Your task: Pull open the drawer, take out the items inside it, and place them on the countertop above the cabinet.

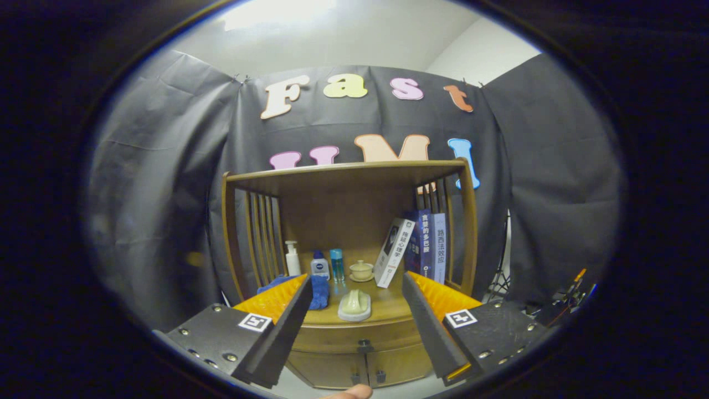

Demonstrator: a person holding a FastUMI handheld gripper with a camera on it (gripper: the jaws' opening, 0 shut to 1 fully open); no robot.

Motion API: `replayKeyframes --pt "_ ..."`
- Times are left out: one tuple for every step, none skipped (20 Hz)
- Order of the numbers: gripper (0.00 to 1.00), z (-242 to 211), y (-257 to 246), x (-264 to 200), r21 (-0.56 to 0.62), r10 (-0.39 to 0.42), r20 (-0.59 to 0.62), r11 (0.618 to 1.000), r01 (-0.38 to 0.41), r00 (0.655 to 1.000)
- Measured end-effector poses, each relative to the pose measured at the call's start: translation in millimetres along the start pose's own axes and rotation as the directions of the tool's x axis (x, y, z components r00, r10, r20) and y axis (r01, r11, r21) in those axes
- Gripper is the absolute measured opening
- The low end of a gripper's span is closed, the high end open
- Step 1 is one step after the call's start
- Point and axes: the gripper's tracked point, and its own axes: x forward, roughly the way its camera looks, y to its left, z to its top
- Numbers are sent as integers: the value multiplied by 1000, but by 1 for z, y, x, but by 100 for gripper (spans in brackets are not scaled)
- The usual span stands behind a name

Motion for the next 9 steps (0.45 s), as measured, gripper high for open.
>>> replayKeyframes --pt "98 2 -2 -4 0 -4 6 1000 4 1000" --pt "98 5 -2 -7 0 -1 15 1000 1 1000" --pt "98 5 -4 -10 -3 -1 17 1000 1 1000" --pt "98 5 -7 -14 -10 -7 15 1000 7 1000" --pt "98 4 -12 -17 -17 -16 13 1000 17 1000" --pt "98 5 -14 -19 -20 -23 13 1000 23 1000" --pt "98 6 -15 -21 -19 -23 15 1000 24 1000" --pt "98 5 -16 -22 -17 -27 16 999 27 1000" --pt "98 5 -19 -23 -16 -30 15 999 31 999"
